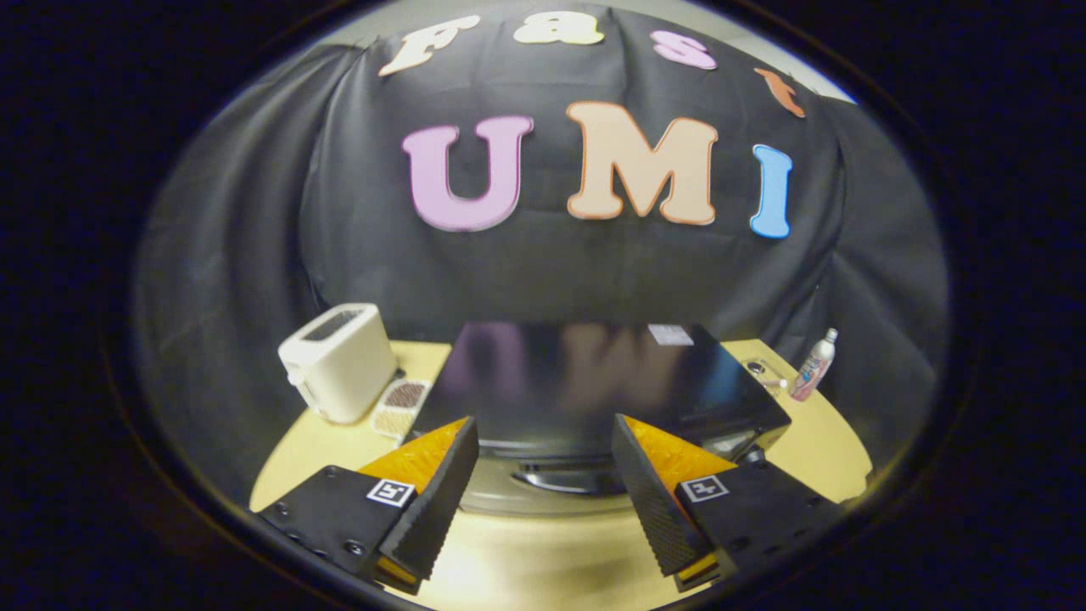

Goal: Open the toaster oven, put the food inside, and close the toaster oven door.

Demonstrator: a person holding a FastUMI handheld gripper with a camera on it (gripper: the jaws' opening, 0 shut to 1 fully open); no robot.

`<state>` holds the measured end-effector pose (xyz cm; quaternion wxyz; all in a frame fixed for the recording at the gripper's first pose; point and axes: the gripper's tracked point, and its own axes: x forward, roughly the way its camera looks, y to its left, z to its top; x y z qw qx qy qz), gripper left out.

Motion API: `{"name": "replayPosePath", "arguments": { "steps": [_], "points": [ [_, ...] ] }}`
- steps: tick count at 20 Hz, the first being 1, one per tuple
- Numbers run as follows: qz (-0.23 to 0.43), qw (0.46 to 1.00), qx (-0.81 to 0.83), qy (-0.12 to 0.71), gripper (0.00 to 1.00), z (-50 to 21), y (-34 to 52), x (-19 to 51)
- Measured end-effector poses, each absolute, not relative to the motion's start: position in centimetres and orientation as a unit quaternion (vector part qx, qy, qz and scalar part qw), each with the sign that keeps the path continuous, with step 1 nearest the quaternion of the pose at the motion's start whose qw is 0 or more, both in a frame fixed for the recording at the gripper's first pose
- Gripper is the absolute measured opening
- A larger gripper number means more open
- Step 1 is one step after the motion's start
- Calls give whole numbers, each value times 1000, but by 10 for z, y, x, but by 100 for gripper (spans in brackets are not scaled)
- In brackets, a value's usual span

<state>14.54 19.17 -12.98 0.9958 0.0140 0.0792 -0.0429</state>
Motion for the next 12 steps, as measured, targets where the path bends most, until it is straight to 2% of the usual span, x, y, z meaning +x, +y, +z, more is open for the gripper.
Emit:
{"name": "replayPosePath", "arguments": {
  "steps": [6, 12],
  "points": [
    [-49, 999, 2, -2, 97, -21, 178, 127],
    [-99, 995, 3, -5, 97, 3, 137, 105]
  ]
}}
